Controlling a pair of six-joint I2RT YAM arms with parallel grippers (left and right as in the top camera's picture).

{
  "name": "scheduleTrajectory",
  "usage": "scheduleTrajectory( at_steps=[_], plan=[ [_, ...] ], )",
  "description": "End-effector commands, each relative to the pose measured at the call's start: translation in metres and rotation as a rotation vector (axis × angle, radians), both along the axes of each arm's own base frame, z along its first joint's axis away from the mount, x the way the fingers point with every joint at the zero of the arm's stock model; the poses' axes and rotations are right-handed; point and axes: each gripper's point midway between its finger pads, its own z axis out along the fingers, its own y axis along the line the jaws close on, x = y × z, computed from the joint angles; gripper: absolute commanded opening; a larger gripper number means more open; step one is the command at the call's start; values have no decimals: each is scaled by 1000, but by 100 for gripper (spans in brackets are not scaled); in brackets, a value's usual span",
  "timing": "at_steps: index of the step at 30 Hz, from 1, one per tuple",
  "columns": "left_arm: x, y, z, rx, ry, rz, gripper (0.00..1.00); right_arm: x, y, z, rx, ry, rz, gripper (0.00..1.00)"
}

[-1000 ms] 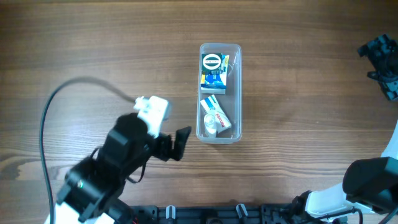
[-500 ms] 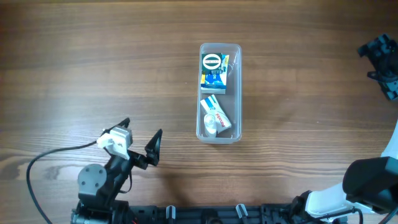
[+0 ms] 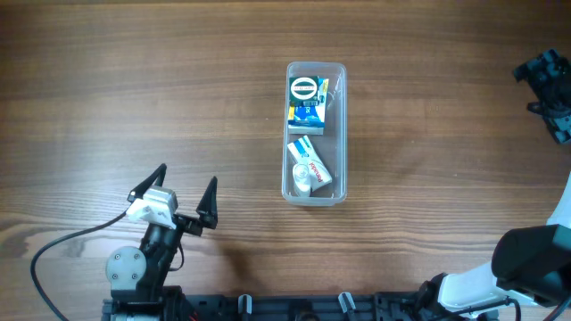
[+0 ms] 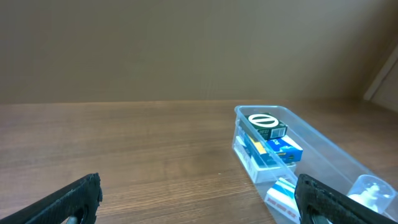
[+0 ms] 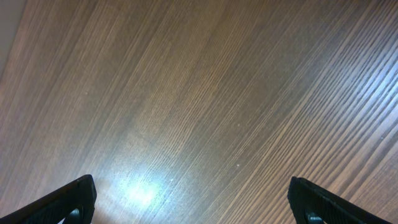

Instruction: Pack container

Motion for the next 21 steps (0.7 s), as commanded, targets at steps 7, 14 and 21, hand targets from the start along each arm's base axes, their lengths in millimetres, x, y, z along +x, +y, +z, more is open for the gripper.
scheduleTrajectory(
  at_steps=[7,14,21],
  plan=[
    [6,2,-28,16,19,4,100,1,-3,-5,-5,14,-18,100],
    [6,2,-28,16,19,4,100,1,-3,-5,-5,14,-18,100],
    [6,2,-28,16,19,4,100,1,-3,-5,-5,14,-19,100]
  ],
)
